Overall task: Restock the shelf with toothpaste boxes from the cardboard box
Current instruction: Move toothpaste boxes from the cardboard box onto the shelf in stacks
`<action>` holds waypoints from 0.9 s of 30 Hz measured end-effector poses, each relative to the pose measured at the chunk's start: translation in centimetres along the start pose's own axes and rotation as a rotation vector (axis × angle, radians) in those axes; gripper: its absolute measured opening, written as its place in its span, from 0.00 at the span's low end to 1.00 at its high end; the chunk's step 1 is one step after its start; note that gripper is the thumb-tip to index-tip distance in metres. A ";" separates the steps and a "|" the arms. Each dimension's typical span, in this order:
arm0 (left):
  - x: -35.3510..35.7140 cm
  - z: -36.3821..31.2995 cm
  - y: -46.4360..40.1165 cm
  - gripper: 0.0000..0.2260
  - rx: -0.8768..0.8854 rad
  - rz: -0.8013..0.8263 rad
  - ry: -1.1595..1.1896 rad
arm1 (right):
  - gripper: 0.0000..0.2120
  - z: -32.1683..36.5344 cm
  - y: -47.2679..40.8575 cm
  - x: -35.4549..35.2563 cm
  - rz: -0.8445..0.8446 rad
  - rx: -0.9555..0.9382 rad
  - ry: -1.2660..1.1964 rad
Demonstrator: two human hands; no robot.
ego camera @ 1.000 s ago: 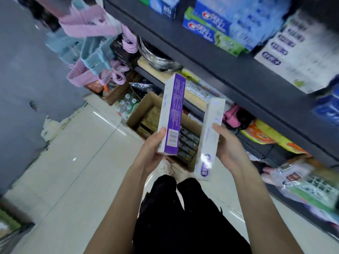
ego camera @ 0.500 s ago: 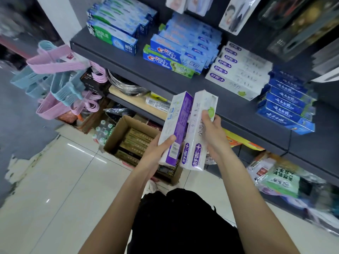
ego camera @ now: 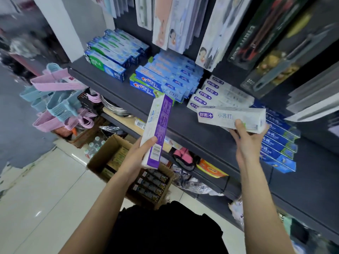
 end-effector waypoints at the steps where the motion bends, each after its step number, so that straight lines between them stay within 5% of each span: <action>1: 0.3 -0.1 -0.1 0.28 0.008 -0.009 -0.004 | 0.23 -0.6 -0.6 0.3 0.017 0.014 -0.008; 4: 0.9 -0.4 -0.3 0.31 0.036 -0.100 -0.061 | 0.24 -2.6 -2.0 0.5 0.033 -0.034 0.148; 8: 0.1 -2.3 0.0 0.33 0.322 -0.363 -0.481 | 0.30 -2.7 -3.2 -0.7 -0.134 -0.559 1.009; 11: 0.2 -3.7 0.7 0.34 0.433 -0.433 -0.586 | 0.33 -3.0 -3.7 -0.8 -0.182 -0.662 1.271; 15: 3.1 -1.6 0.2 0.26 -0.013 -0.036 0.075 | 0.37 -2.6 -4.0 0.3 -0.155 -0.644 1.227; 18: 6.1 -0.3 1.1 0.32 -0.378 0.414 0.588 | 0.32 -0.3 -1.6 2.5 0.032 -0.630 0.863; 23: 8.5 -0.4 2.0 0.37 -0.525 0.818 0.743 | 0.25 0.9 1.9 6.4 0.457 -0.073 0.423; 27: 9.2 -0.5 2.0 0.39 -0.536 0.909 0.755 | 0.28 -0.1 2.6 7.4 0.526 0.167 0.369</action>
Point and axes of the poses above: each hand's wrist, its own y-axis away from the middle knuckle, its own x-axis out of the palm, z = x × y, the point moved 7 cm from there along -y, towards the middle knuckle, and after that the axes turned 9 degrees about -z, right-handed, at the moved point
